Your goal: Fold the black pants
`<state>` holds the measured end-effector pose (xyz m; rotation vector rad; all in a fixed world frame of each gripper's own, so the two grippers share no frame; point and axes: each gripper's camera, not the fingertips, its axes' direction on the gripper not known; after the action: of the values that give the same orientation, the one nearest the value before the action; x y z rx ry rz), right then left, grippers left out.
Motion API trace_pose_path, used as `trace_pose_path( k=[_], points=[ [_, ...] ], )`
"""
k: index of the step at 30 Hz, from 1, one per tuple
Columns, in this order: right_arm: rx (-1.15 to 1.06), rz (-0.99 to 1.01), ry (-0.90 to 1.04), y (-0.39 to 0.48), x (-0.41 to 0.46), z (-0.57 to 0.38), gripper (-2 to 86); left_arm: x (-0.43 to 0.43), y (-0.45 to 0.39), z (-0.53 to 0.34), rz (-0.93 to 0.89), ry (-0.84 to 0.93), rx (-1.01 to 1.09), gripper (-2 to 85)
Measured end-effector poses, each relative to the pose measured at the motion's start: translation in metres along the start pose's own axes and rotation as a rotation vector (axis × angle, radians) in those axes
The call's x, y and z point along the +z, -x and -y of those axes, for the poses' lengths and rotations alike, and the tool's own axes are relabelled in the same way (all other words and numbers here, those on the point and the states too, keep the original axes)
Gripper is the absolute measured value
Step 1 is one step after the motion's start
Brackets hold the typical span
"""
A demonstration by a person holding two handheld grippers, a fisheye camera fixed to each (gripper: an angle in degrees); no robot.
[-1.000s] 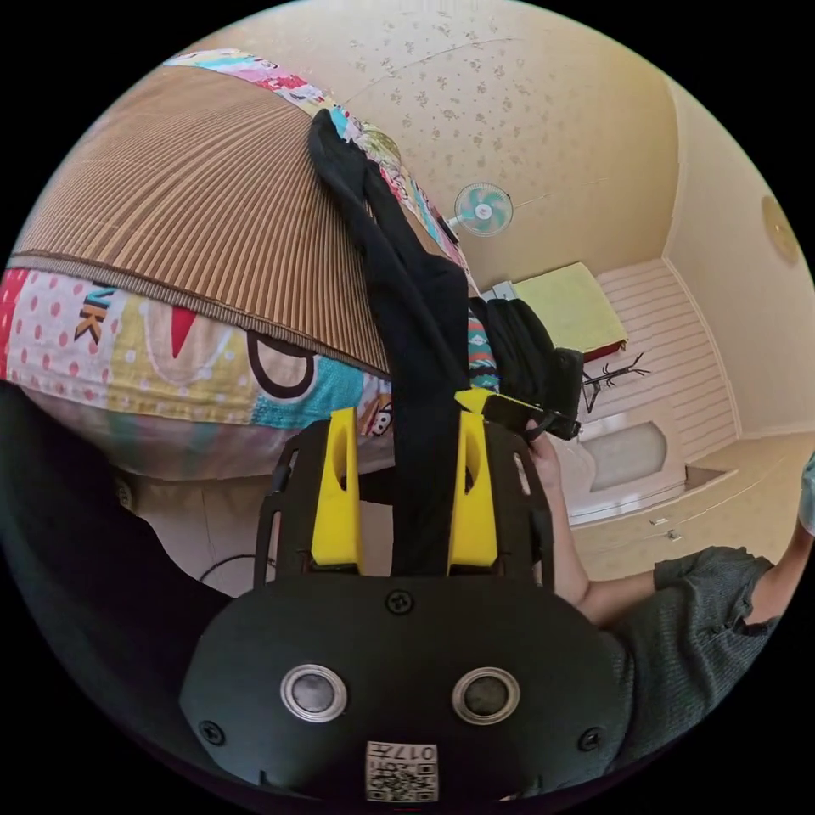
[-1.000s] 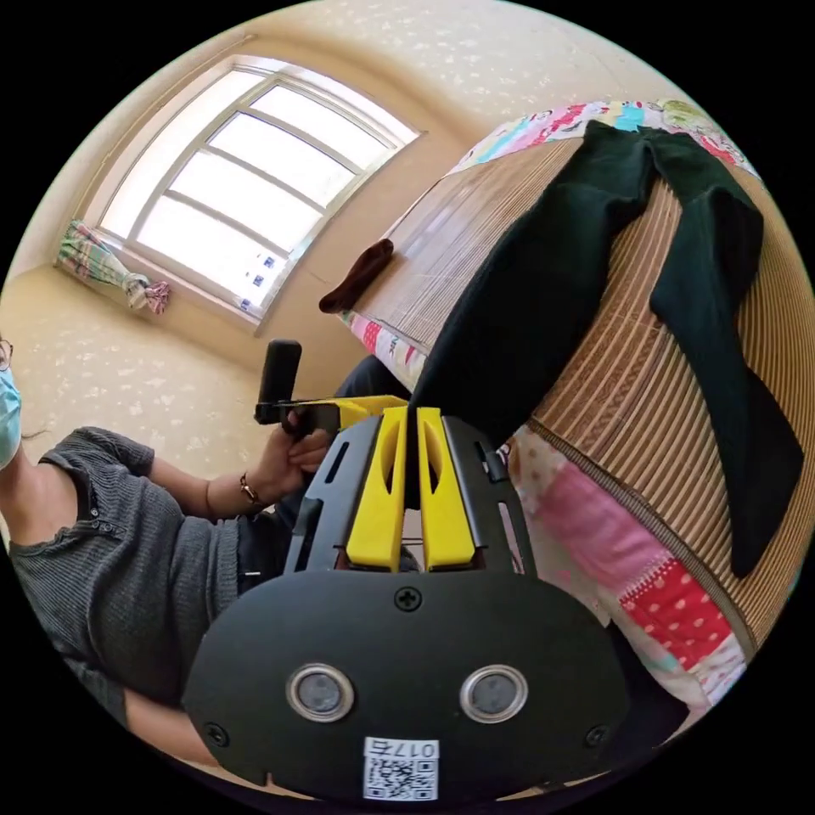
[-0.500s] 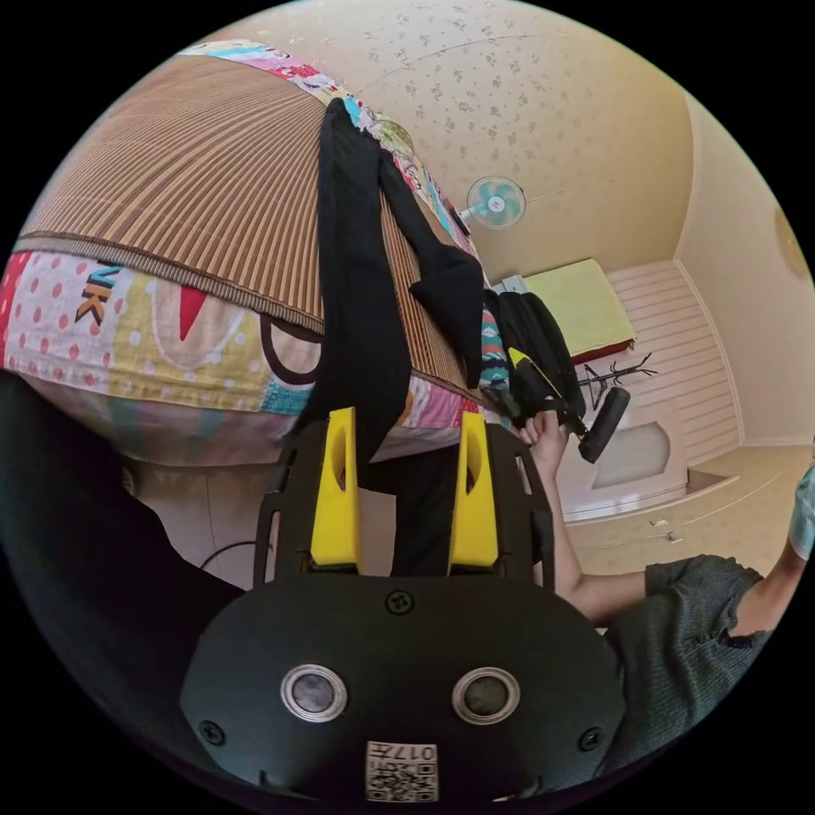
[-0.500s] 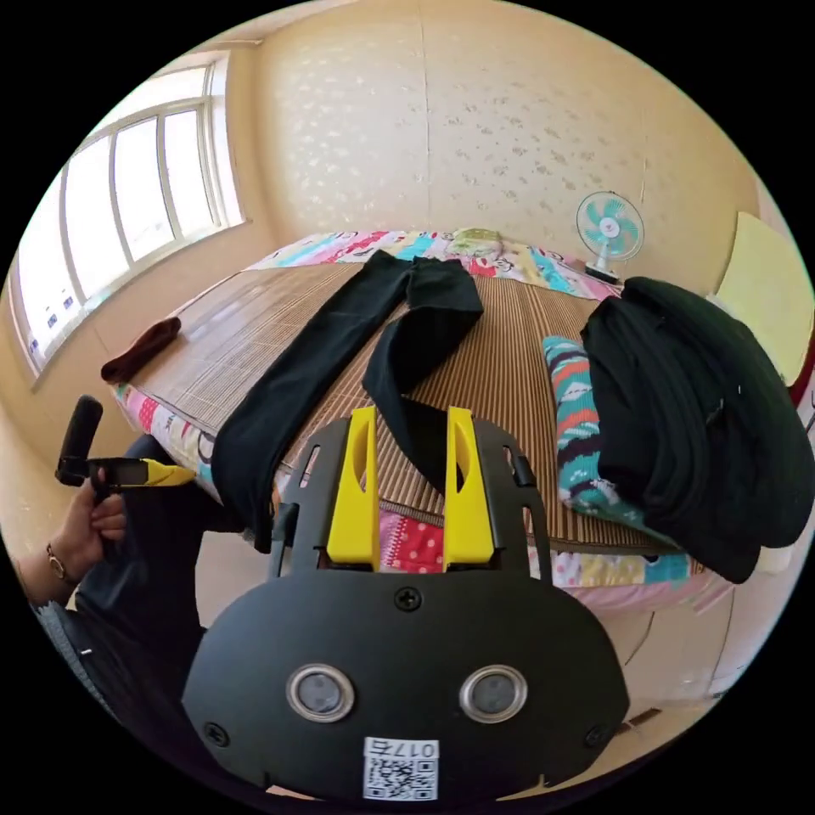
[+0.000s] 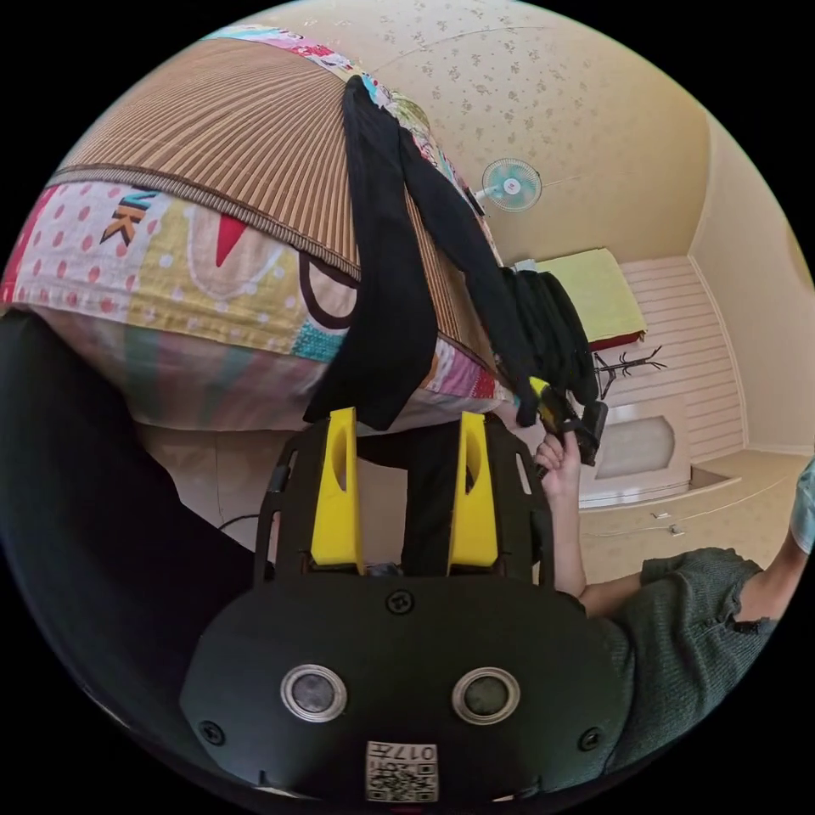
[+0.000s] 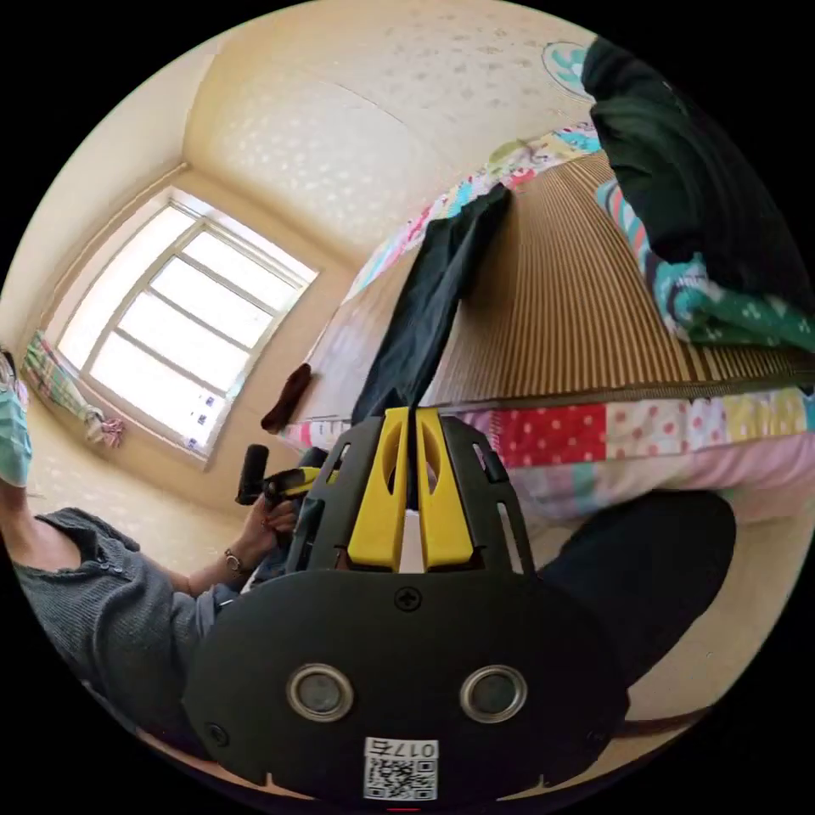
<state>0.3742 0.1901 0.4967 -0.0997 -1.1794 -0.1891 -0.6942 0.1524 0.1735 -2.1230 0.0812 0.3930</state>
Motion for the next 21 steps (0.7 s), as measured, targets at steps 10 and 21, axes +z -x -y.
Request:
trace_pose_path(
  k=[10, 21],
  points=[
    [-0.150, 0.158, -0.011, 0.025, -0.001, -0.018, 1.7, 0.025, -0.056, 0.005, -0.127, 0.016, 0.169, 14.4],
    [-0.385, 0.316, 0.158, 0.105, 0.064, -0.007, 1.8, 0.084, -0.113, 0.041, -0.089, 0.178, 0.261, 16.3]
  ],
)
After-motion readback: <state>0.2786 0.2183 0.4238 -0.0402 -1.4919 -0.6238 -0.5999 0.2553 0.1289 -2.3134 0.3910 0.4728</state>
